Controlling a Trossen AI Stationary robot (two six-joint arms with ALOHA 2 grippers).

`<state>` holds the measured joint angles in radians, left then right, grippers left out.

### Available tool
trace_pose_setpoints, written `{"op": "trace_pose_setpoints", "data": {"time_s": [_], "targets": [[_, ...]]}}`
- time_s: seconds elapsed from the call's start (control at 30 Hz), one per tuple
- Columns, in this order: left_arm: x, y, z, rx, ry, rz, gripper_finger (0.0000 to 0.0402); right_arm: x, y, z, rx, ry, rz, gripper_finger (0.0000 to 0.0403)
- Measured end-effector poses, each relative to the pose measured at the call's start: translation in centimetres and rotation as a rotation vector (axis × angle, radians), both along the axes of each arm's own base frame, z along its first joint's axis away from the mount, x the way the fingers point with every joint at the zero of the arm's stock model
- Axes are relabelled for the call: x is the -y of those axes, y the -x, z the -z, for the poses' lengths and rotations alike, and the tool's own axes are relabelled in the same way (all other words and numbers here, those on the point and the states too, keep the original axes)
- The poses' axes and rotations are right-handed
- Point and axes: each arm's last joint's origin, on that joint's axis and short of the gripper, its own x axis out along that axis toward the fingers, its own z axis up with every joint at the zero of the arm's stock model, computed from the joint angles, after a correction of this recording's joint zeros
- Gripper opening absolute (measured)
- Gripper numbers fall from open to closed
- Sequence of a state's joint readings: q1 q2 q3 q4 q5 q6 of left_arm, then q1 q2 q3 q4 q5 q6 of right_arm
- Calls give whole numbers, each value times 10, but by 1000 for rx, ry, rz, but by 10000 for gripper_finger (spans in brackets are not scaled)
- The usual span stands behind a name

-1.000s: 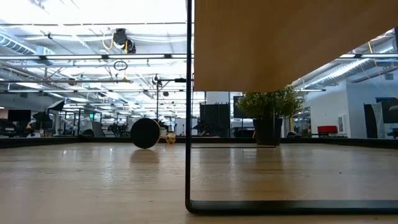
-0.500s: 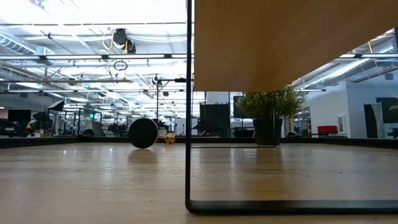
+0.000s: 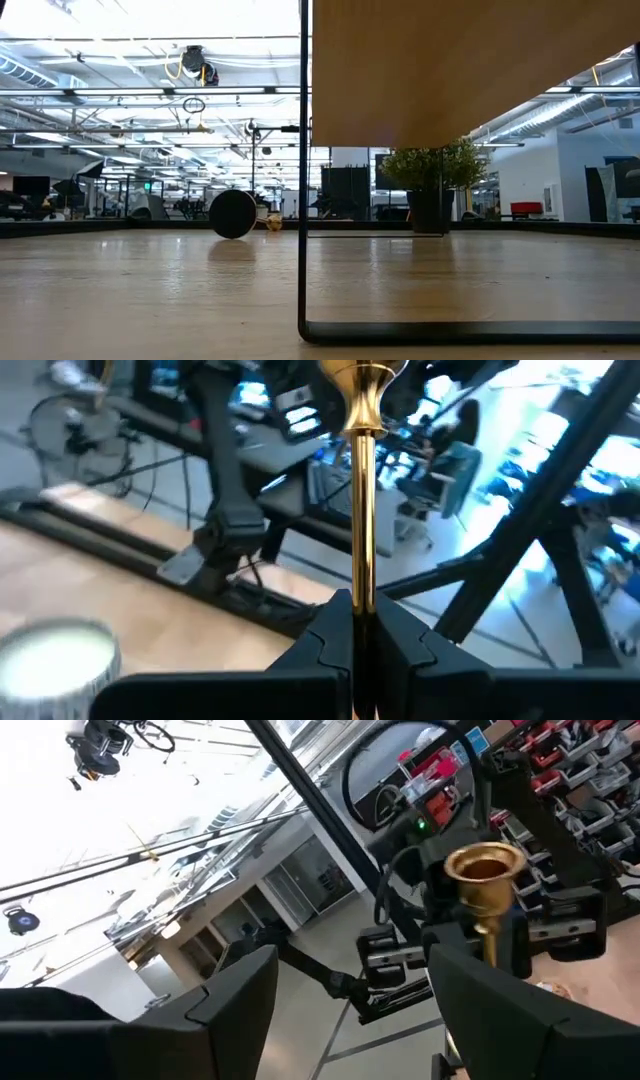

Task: Pick & Place candle stick holders
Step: Put the right gold candle holder on the shelf

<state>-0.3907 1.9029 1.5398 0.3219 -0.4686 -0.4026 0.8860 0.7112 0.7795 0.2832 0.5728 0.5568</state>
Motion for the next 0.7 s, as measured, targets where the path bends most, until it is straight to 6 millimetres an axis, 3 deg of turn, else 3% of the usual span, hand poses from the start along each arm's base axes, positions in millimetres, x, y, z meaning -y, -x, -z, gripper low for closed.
{"op": "trace_pose_setpoints", "data": {"time_s": [0.2, 0.37, 0.47, 0.57, 0.7], "targets": [[8, 8, -24, 154, -214, 86, 17, 0, 0, 1, -2, 8, -1, 255], [19, 17, -36, 183, -409, 41, 12, 0, 0, 1, -3, 9, -1, 255], [18, 19, -44, 196, -440, 16, 12, 0, 0, 1, 2, 23, 2, 255], [16, 18, -39, 141, -484, -47, 18, 0, 0, 1, 5, 32, 5, 255], [-2, 12, -13, 121, -471, -21, 11, 0, 0, 1, 5, 33, 7, 255]]}}
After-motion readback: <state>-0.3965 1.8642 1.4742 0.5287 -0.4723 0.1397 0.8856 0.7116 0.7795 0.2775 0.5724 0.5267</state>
